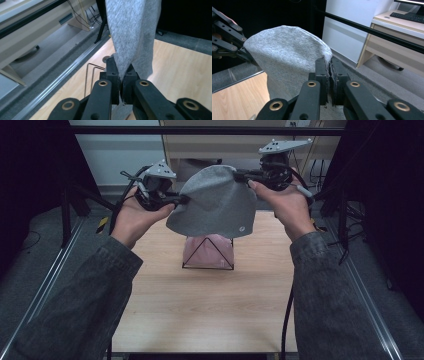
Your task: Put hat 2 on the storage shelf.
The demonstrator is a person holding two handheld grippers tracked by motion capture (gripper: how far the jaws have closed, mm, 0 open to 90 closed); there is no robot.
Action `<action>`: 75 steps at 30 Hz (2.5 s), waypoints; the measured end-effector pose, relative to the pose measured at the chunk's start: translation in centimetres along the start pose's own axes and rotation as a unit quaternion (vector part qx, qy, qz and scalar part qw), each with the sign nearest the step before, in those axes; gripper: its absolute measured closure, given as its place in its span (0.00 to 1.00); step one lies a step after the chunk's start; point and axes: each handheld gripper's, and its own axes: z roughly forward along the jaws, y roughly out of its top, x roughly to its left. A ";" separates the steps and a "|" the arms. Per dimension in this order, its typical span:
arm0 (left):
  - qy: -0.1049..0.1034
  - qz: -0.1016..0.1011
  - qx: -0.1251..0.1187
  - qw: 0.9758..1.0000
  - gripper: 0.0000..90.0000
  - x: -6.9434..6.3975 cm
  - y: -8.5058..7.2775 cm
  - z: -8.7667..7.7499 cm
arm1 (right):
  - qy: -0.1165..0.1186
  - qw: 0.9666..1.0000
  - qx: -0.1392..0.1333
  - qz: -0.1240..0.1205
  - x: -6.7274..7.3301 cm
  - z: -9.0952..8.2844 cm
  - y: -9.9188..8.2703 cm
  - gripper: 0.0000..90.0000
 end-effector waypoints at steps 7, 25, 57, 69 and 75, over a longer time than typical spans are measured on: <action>0.014 -0.018 -0.016 1.000 0.96 1.5 0.1 1.8 | -0.015 1.000 -0.010 0.007 -1.8 1.3 -0.5 0.96; 0.021 -0.029 -0.005 0.999 0.96 4.7 -0.8 7.0 | -0.039 0.999 0.016 0.032 -5.2 5.3 -2.6 0.96; 0.008 -0.055 0.018 0.998 0.96 4.8 -4.4 9.4 | -0.025 0.998 0.045 0.038 -4.5 6.6 -5.5 0.96; 0.007 -0.059 0.025 0.998 0.96 4.7 -5.4 9.5 | -0.019 0.998 0.052 0.040 -4.1 7.1 -6.4 0.96; 0.012 -0.061 0.028 0.998 0.96 4.6 -6.2 9.4 | -0.016 0.998 0.055 0.036 -3.6 7.3 -6.5 0.96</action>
